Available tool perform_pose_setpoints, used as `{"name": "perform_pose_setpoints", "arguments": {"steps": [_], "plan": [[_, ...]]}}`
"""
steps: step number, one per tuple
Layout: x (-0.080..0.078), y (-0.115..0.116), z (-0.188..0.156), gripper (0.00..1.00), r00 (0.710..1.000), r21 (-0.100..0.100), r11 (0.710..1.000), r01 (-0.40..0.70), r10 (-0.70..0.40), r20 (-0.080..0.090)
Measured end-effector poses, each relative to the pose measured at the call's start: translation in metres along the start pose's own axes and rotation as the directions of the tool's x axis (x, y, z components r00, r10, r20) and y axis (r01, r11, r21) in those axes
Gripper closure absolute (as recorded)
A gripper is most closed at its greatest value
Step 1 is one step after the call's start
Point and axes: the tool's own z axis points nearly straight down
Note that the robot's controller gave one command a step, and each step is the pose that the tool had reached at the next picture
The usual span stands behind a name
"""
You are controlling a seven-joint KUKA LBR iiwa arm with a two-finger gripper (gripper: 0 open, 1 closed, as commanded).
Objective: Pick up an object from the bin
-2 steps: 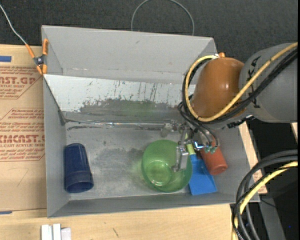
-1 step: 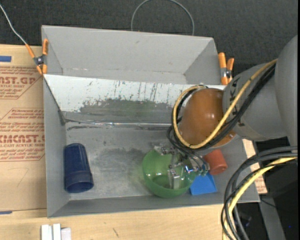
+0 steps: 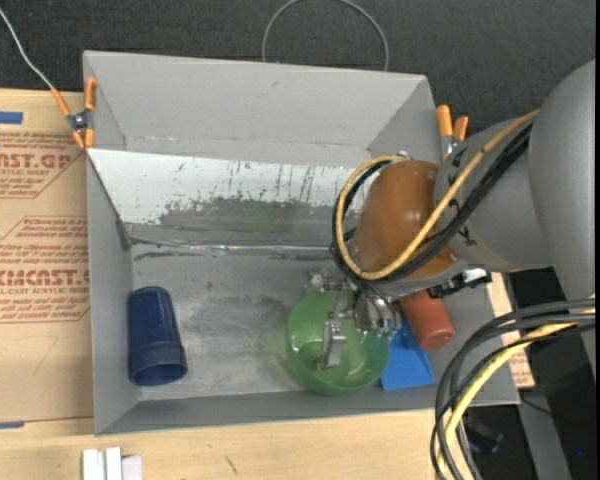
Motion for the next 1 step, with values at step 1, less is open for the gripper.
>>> {"name": "perform_pose_setpoints", "arguments": {"steps": [1], "plan": [[-0.0248, 0.0426, 0.0076, 1.00, 0.943, 0.000, 0.943, 0.333, -0.333, -0.002]]}}
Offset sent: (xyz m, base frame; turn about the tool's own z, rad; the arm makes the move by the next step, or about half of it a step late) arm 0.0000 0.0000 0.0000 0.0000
